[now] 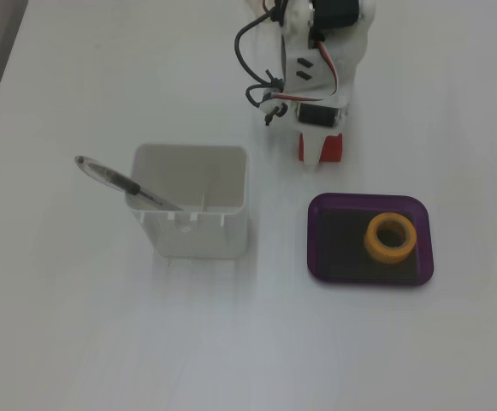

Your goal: Pick up the red cube and place it in the box.

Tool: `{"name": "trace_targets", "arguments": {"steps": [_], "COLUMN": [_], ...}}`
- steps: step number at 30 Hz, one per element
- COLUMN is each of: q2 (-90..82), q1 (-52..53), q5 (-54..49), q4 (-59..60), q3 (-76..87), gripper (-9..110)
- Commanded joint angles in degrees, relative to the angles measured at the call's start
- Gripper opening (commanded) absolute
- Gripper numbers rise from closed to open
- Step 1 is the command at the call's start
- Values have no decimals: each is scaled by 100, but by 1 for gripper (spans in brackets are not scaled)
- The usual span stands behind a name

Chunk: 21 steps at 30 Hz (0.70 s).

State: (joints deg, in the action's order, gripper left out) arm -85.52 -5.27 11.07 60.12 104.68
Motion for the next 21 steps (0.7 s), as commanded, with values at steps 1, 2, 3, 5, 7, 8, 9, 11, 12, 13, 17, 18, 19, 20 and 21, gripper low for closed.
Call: {"name": "trace_targets", "arguments": {"steps": [1,2,3,5,7,8,9,11,12,13,17,18,19,20,21], "q2": [-9,-53,-88,-123,-255,-369,-475,-677,-773,-853,-1011,-1020,-1020,-1011,-1002], "q1": [-26,-26,-26,-53,-62,-53,-53,-123,-132,-141,-237,-264,-272,-272,-272], "q5": [-9,0,-18,-35,-35,-35,-44,-70,-176,-290,-571,-624,-668,-668,-668], "q4": [18,53,53,62,193,352,483,694,791,861,923,923,923,853,835], "q3": [-18,-44,-53,-105,-422,-606,-773,-1160,-1362,-1564,-2320,-2496,-2672,-2821,-2927], "gripper": [-1,-1,0,-1,-1,-1,-1,-1,-1,-1,-1,-1,-1,-1,-1]}}
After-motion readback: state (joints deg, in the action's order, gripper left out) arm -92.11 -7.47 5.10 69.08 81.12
